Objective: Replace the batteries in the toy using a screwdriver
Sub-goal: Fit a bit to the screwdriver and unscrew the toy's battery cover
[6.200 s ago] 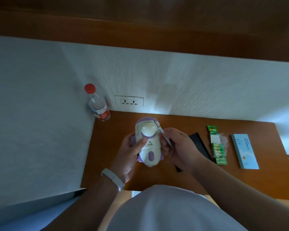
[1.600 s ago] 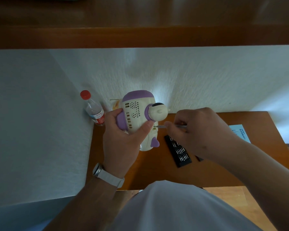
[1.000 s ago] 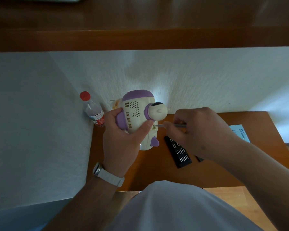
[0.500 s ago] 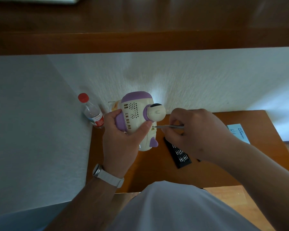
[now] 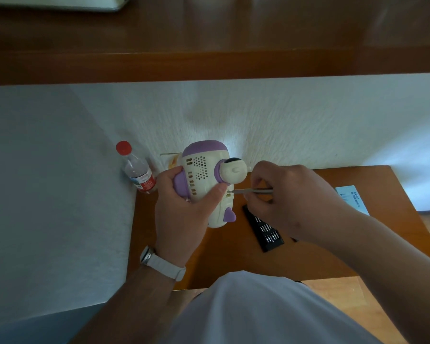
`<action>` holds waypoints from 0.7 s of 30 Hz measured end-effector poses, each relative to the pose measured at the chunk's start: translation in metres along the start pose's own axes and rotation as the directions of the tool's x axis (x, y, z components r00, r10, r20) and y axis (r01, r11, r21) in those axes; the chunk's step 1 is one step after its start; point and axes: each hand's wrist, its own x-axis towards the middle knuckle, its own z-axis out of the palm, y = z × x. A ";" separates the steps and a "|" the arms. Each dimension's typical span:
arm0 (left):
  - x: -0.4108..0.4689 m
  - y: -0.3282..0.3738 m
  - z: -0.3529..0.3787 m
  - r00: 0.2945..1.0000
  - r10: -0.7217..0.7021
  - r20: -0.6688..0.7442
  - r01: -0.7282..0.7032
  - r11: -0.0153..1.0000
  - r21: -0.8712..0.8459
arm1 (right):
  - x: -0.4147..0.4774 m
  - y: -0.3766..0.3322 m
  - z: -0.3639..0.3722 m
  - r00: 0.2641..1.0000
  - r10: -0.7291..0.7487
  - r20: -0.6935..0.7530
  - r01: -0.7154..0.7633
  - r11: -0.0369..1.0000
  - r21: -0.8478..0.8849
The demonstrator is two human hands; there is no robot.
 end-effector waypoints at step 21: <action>-0.004 -0.004 -0.009 1.000 -0.018 -0.015 0.018 1.000 0.003 | -0.003 -0.005 0.004 0.999 -0.002 0.038 0.002 1.000 0.009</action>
